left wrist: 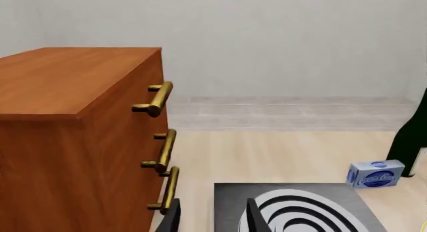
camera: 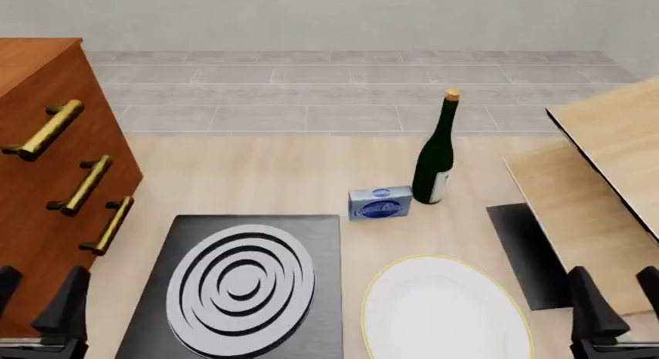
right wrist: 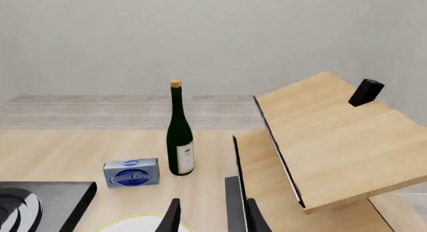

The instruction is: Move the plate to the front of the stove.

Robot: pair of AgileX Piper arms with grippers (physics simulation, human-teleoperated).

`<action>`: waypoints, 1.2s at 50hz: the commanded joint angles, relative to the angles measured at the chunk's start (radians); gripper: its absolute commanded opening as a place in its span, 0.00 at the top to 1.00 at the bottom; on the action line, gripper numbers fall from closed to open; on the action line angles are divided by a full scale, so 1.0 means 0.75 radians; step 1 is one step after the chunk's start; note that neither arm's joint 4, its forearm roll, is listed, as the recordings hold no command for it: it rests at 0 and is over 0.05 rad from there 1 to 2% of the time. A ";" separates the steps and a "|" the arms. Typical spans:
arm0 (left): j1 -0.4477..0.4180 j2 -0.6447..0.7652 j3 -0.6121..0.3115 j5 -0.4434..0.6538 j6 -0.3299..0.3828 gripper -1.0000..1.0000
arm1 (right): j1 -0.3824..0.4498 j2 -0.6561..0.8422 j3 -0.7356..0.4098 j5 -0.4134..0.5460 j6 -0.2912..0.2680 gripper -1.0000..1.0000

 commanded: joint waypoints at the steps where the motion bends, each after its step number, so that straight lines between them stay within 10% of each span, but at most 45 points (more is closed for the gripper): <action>1: -0.013 -0.001 -0.003 -0.032 -0.017 0.00 | 0.000 0.006 -0.003 -0.002 0.000 0.00; 12: -0.070 -0.001 -0.047 -0.020 -0.045 0.00 | 0.000 0.006 -0.003 -0.002 0.000 0.00; 27: -0.208 -0.001 -0.522 0.333 0.059 0.00 | 0.000 0.006 -0.003 -0.001 0.000 0.00; 60: -0.727 0.641 -1.040 0.208 0.798 0.00 | 0.000 0.006 -0.003 -0.001 0.000 0.00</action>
